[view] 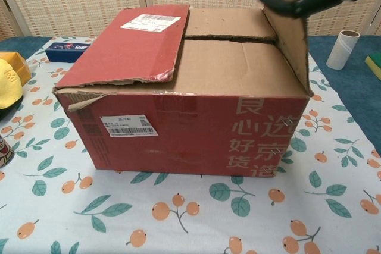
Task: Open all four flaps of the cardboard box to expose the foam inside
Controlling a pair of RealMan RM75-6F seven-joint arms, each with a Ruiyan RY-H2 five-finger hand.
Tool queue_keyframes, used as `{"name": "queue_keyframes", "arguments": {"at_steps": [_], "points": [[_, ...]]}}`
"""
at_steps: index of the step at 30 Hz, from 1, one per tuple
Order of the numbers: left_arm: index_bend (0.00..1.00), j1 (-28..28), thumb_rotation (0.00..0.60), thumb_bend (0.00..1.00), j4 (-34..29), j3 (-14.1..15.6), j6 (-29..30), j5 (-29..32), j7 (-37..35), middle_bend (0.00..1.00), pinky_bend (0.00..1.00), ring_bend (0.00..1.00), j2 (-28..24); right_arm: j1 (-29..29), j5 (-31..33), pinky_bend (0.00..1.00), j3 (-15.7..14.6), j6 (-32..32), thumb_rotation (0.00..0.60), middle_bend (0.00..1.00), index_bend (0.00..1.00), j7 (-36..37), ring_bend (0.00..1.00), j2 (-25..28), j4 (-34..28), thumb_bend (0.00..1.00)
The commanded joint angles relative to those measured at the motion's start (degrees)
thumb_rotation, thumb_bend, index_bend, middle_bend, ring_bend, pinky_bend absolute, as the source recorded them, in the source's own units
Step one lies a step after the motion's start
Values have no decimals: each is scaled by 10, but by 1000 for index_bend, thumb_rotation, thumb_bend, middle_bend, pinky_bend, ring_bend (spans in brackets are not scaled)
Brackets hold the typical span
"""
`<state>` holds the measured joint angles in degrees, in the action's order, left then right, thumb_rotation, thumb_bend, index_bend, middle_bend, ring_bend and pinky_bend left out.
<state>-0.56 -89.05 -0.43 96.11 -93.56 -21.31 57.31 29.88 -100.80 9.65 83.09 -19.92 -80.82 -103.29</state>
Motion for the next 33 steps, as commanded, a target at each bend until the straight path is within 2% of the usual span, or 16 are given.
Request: {"name": "queue_keyframes", "arguments": {"at_steps": [1,7,12,18,22,28,33], "points": [[0,2,600,321,0,2,3,-5,2,0,0,0,1,-74,-24,0,-20,97,600,0,0,-1,0,46,-14,430],[0,2,600,321,-4,5,4,-14,21,0,0,0,2,-177,-27,0,-76,212,600,0,0,71,0,68,37,430],[0,0,600,321,-2,10,7,-36,49,0,0,0,9,-227,-17,0,-95,258,600,0,0,127,0,53,111,429],[0,-6,600,321,-20,10,-3,-39,85,0,0,0,18,-243,-15,0,-101,258,600,0,0,172,0,41,164,430],[0,-17,600,321,-51,15,-34,-35,104,0,0,0,13,-252,-6,0,-98,257,600,0,0,196,0,46,177,430],[0,-37,600,318,-108,9,-58,-59,214,0,0,0,14,-273,4,0,-112,247,600,0,0,208,0,54,193,430],[0,-64,600,318,-165,9,-115,-55,274,0,23,2,4,-287,13,0,-129,220,600,0,0,206,0,68,201,430]]}}
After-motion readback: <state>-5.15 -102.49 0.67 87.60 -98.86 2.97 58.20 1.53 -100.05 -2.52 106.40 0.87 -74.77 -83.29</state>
